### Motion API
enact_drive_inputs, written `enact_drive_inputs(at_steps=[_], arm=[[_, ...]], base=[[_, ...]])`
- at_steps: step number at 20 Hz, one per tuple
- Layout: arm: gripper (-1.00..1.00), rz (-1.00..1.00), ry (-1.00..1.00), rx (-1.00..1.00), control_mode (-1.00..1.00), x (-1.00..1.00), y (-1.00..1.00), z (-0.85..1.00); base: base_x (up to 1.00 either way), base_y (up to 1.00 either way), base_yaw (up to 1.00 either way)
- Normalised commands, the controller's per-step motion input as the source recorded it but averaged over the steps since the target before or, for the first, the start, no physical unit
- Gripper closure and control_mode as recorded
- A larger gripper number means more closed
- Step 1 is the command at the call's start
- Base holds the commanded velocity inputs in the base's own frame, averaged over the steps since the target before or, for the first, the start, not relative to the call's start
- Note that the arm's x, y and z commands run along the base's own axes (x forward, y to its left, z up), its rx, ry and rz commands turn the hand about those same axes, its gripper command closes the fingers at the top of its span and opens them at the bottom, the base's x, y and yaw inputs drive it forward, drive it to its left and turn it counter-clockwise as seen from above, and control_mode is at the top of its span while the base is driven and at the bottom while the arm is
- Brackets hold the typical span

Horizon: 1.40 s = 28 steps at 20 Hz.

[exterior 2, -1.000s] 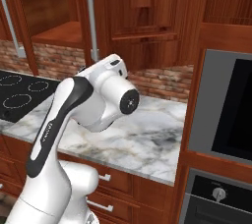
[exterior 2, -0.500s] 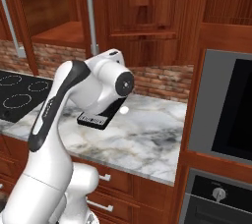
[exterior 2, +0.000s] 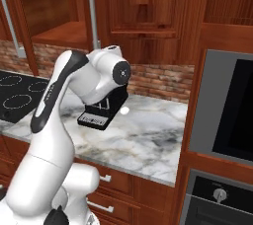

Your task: Close all open cabinet doors.

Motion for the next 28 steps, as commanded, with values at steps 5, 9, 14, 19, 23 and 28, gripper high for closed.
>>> enact_drive_inputs(at_steps=[5, 9, 14, 19, 23, 28], arm=[[-1.0, 0.0, 0.01, 0.0, -1.0, 0.41, 0.2, 0.0], [-1.0, 0.0, 0.0, 0.0, -1.0, 0.41, 0.17, 0.0], [-1.0, 0.0, 0.0, 0.0, -1.0, 0.4, 0.16, 0.0], [-1.0, 0.0, 0.0, 0.0, -1.0, 0.35, 0.12, 0.0], [-1.0, 0.0, 0.0, 0.0, -1.0, 0.27, 0.0, -0.01], [-1.0, 0.0, 0.0, 0.0, -1.0, 0.26, 0.0, -0.02]], base=[[0.0, 0.0, 0.0], [0.0, 0.0, 0.0], [0.0, 0.0, 0.0], [0.0, 0.0, 0.0], [0.0, 0.0, 0.0], [0.0, 0.0, 0.0]])
